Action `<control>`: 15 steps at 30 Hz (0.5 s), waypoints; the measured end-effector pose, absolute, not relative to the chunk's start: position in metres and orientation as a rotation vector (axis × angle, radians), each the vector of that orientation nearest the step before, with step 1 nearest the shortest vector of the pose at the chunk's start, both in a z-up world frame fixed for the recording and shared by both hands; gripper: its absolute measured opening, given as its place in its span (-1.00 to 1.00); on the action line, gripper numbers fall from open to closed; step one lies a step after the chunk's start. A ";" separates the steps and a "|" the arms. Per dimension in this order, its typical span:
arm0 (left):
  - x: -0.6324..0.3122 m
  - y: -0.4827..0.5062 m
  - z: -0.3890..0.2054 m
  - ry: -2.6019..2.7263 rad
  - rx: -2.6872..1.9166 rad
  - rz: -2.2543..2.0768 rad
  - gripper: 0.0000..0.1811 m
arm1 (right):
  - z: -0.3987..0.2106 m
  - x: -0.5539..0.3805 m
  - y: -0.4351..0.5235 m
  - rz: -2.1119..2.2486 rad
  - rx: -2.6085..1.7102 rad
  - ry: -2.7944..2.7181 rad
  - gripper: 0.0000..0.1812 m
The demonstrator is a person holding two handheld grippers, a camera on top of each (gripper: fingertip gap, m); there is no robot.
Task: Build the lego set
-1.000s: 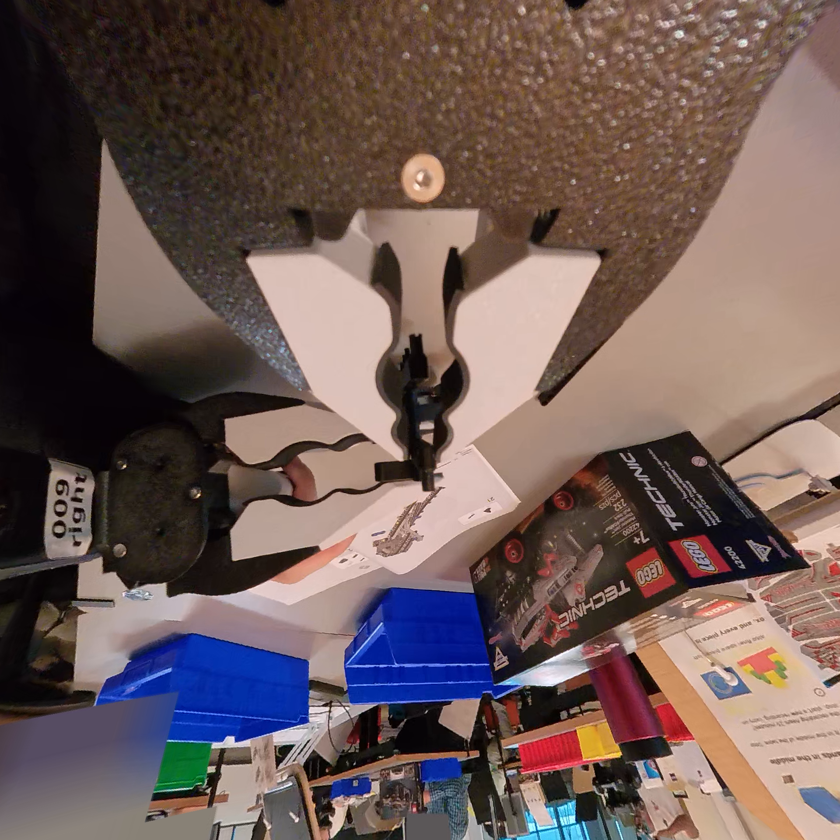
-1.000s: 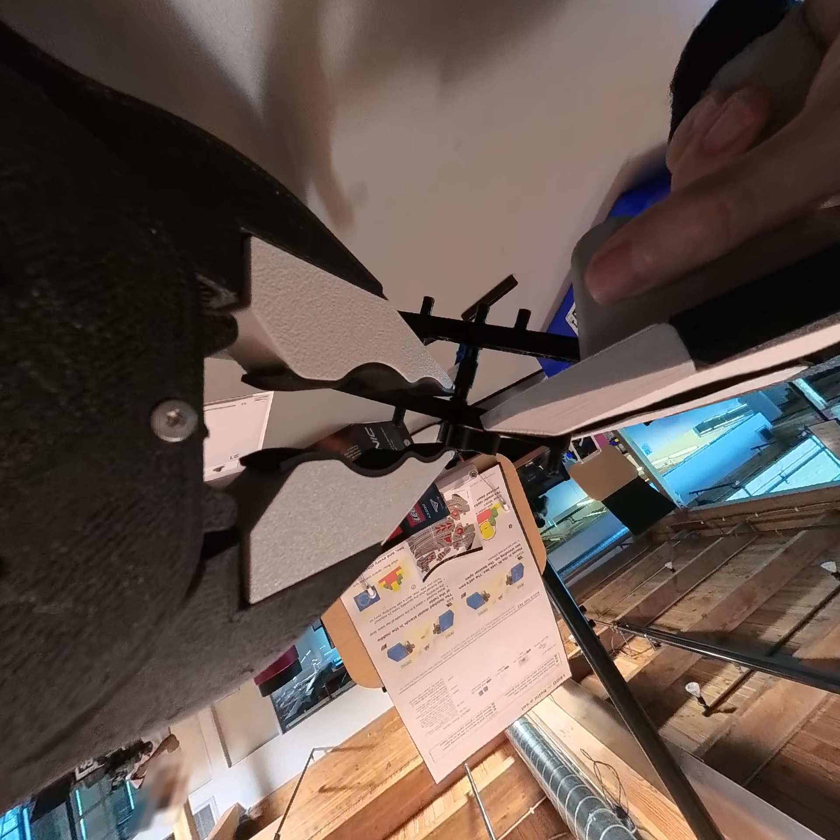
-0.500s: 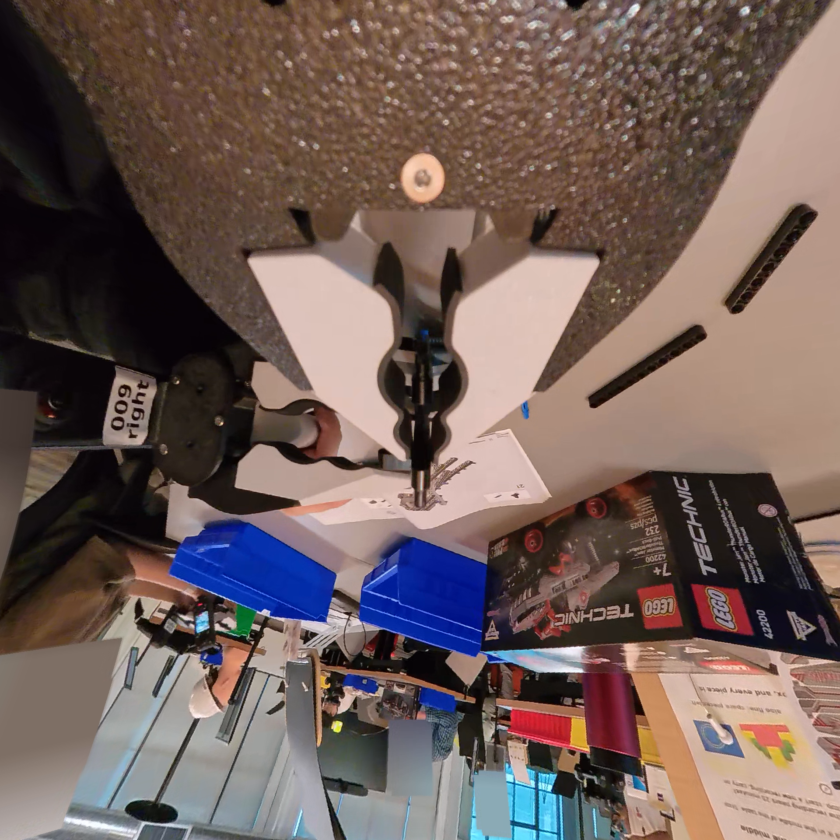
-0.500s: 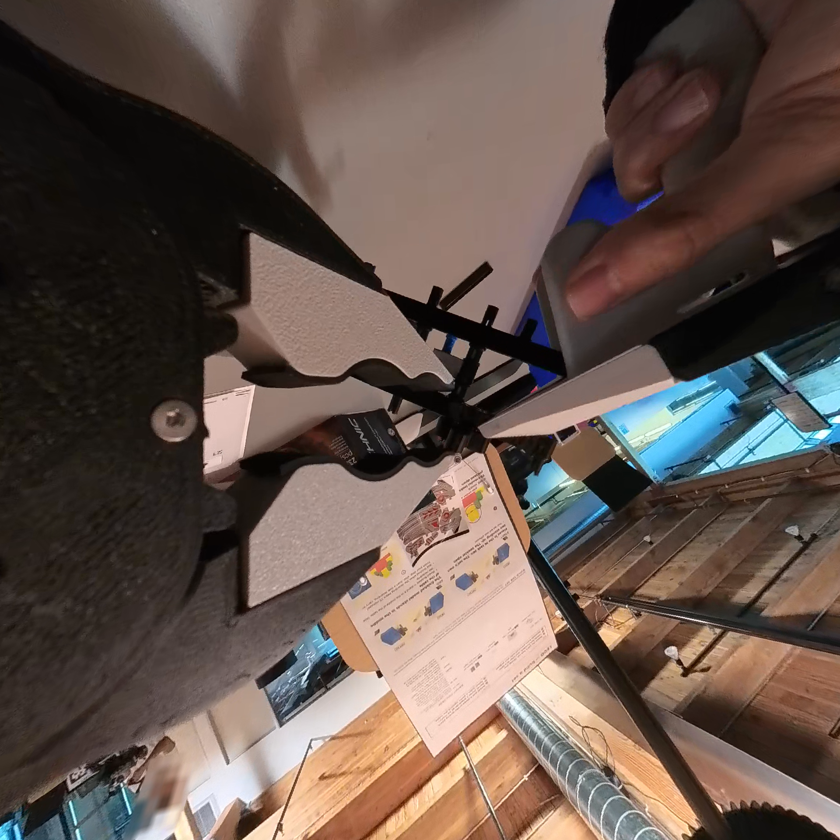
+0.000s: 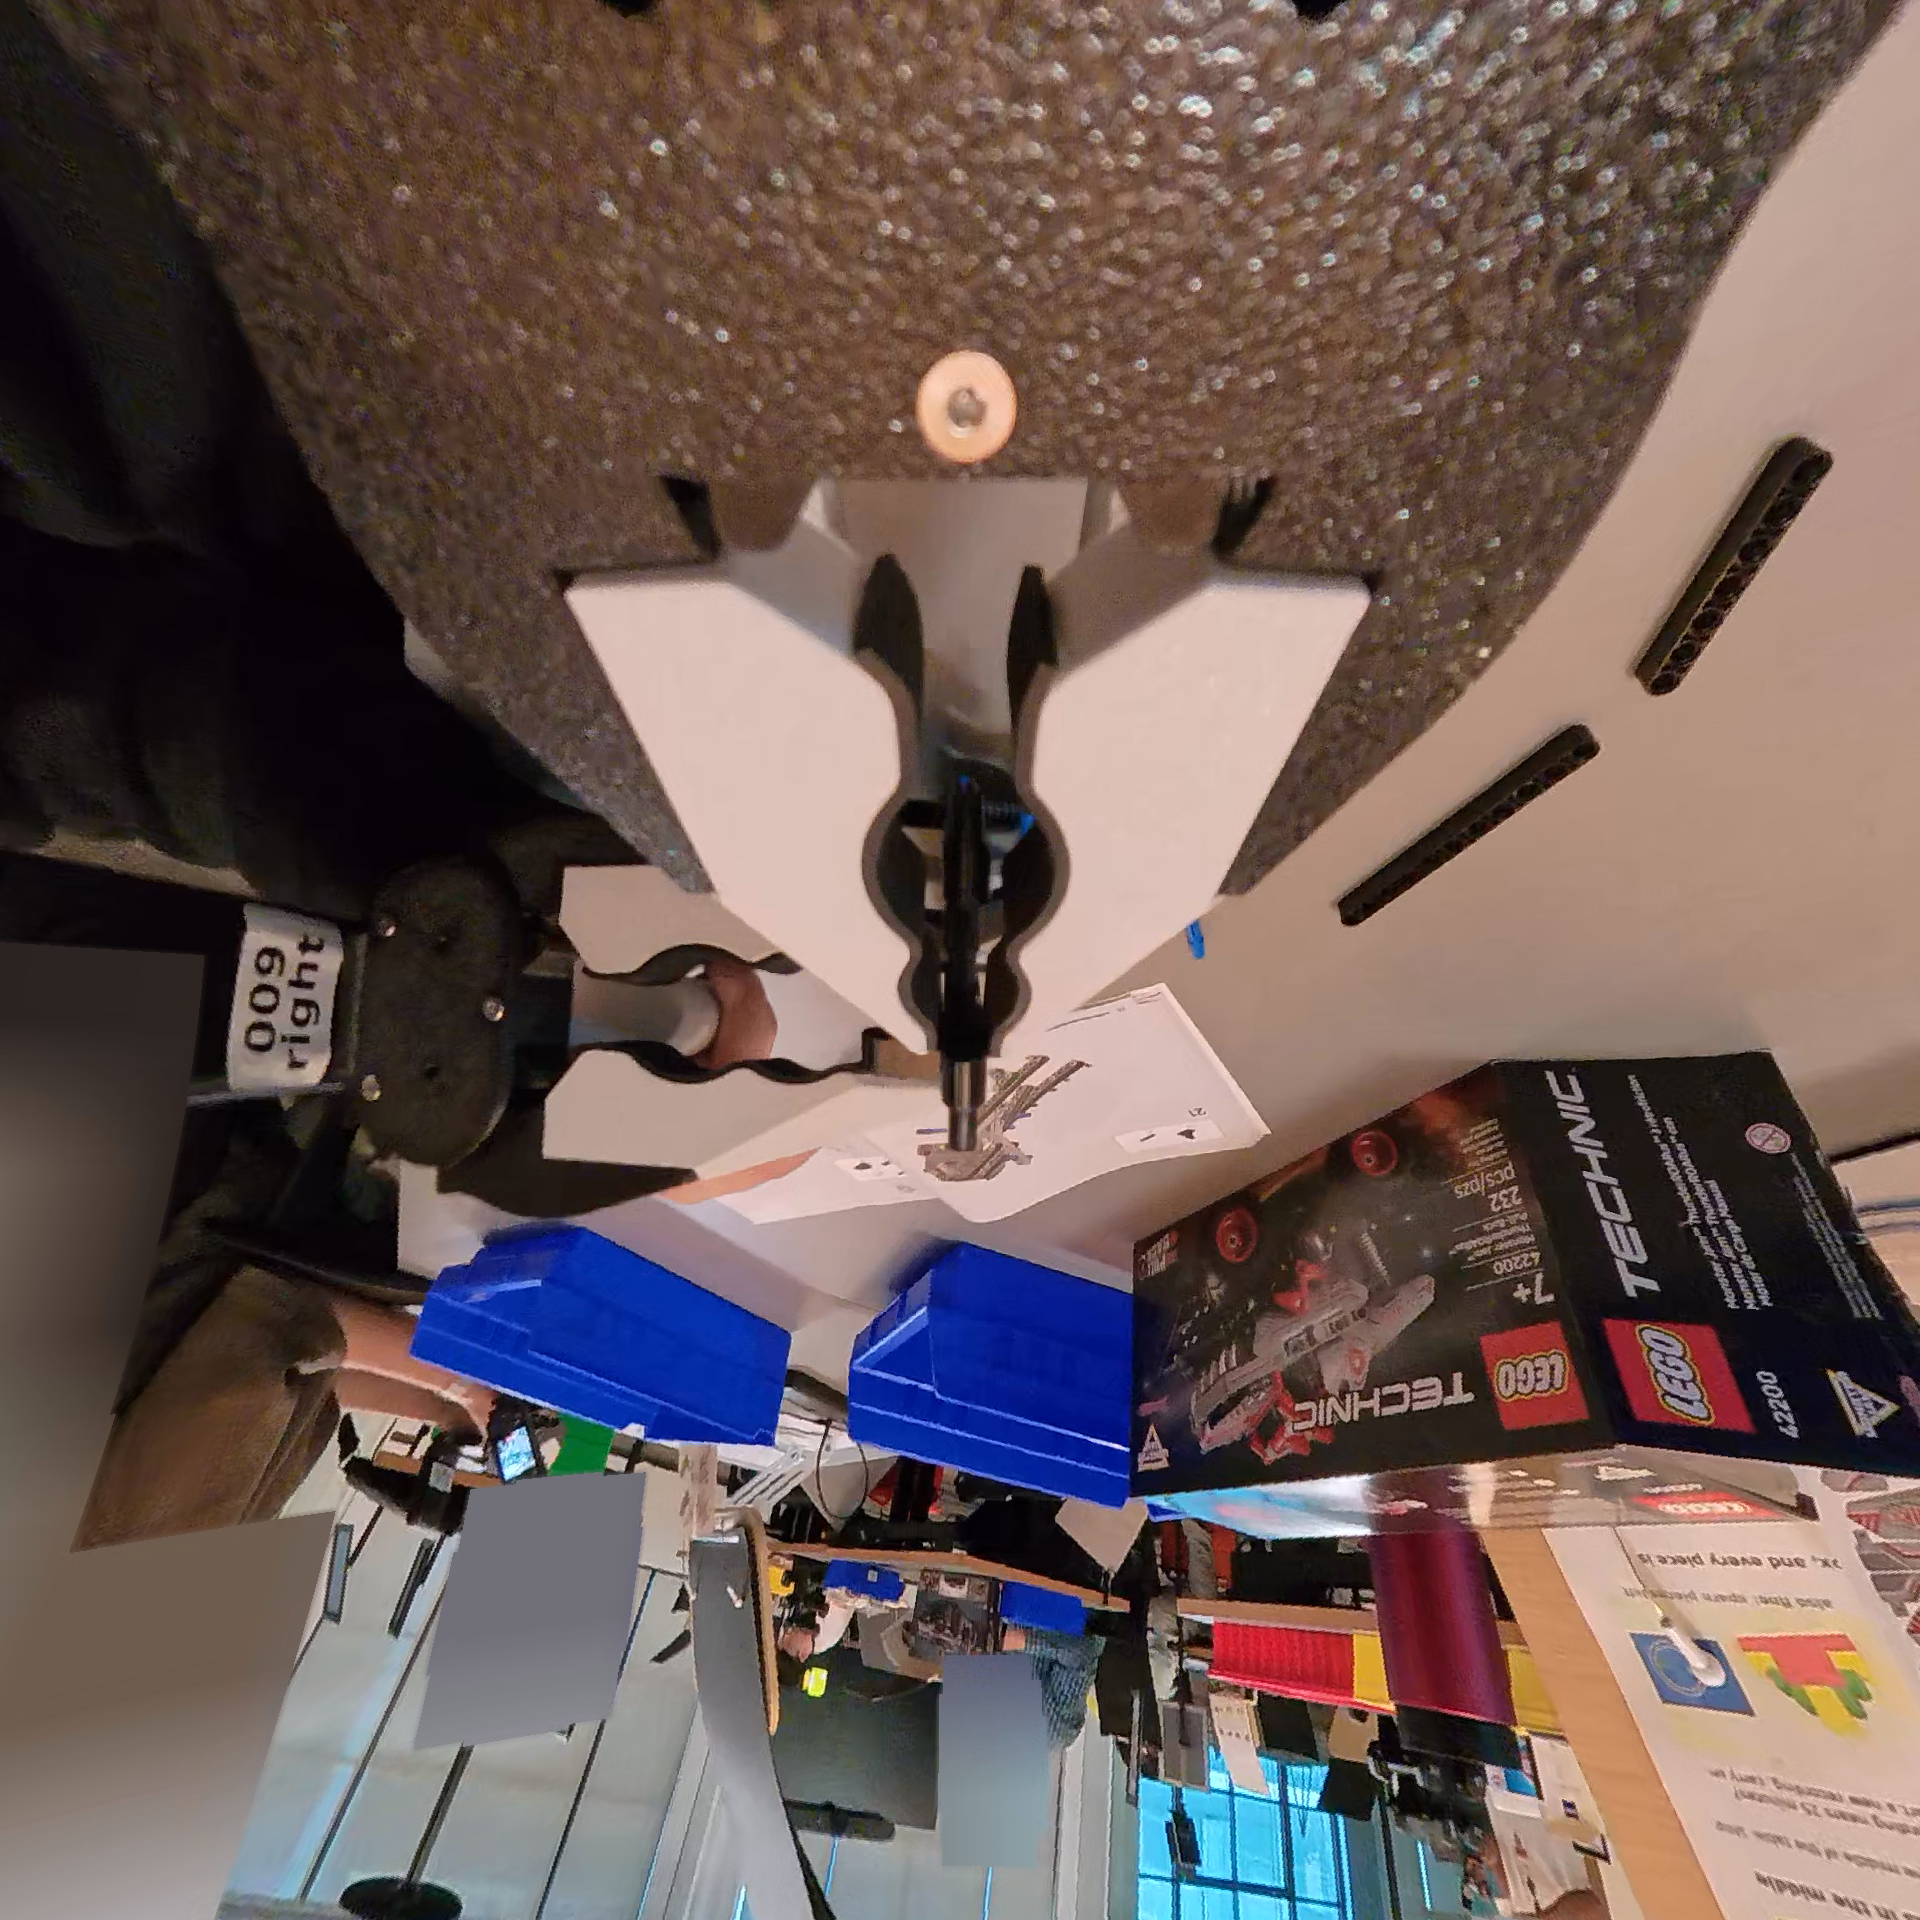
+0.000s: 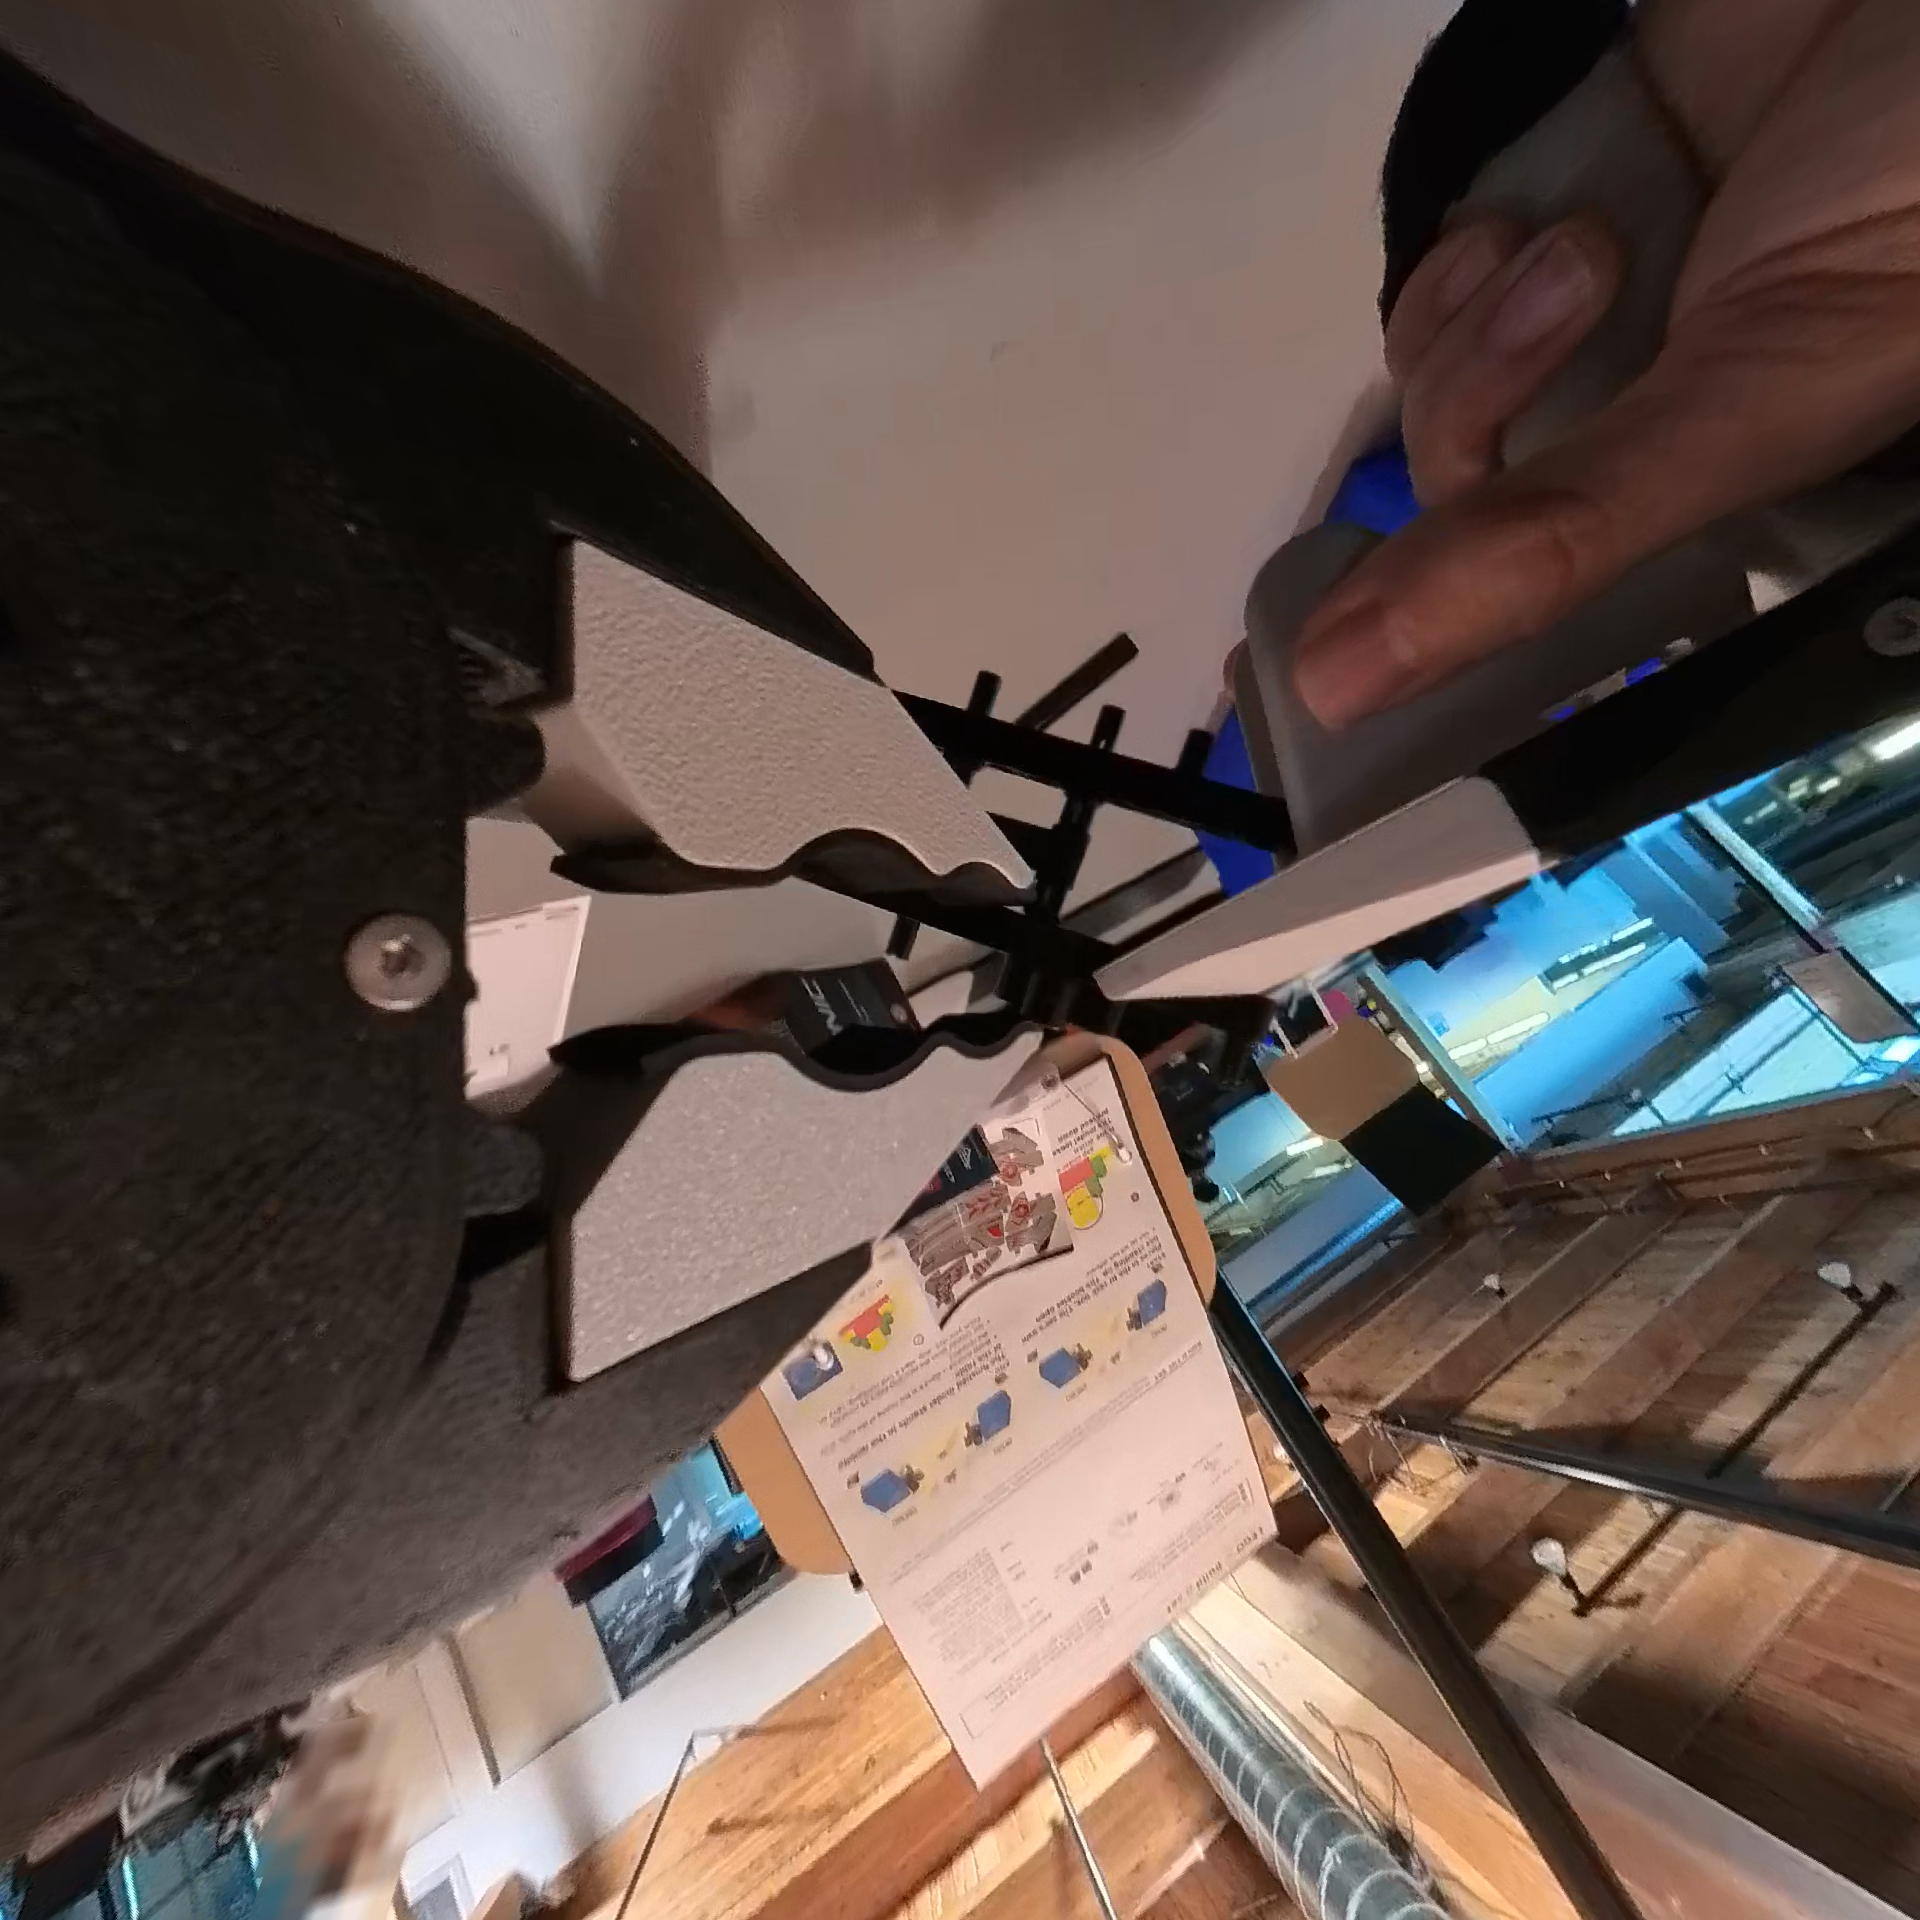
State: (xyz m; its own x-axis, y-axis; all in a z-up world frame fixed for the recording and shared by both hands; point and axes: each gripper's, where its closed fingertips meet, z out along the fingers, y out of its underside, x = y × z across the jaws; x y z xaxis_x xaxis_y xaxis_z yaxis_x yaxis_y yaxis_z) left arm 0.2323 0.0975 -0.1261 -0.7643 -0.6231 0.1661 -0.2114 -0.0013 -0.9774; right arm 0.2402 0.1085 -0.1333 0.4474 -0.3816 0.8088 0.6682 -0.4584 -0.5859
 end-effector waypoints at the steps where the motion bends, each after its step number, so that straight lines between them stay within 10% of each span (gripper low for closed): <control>1: 0.232 0.097 -0.125 1.957 -0.864 -1.825 -0.94 | -0.131 0.240 0.108 -1.274 -1.622 -0.261 -0.79; 15: 0.228 0.095 -0.123 1.985 -0.774 -1.779 -0.95 | -0.131 0.236 0.106 -1.262 -1.645 -0.285 -0.81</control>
State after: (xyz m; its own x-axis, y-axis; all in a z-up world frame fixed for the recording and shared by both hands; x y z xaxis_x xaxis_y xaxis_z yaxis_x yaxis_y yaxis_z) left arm 0.2282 0.0952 -0.1234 -0.7834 -0.6150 0.0898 -0.1566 0.0555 -0.9861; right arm 0.2363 0.1064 -0.1313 0.4272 -0.3621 0.8285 0.6834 -0.4706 -0.5581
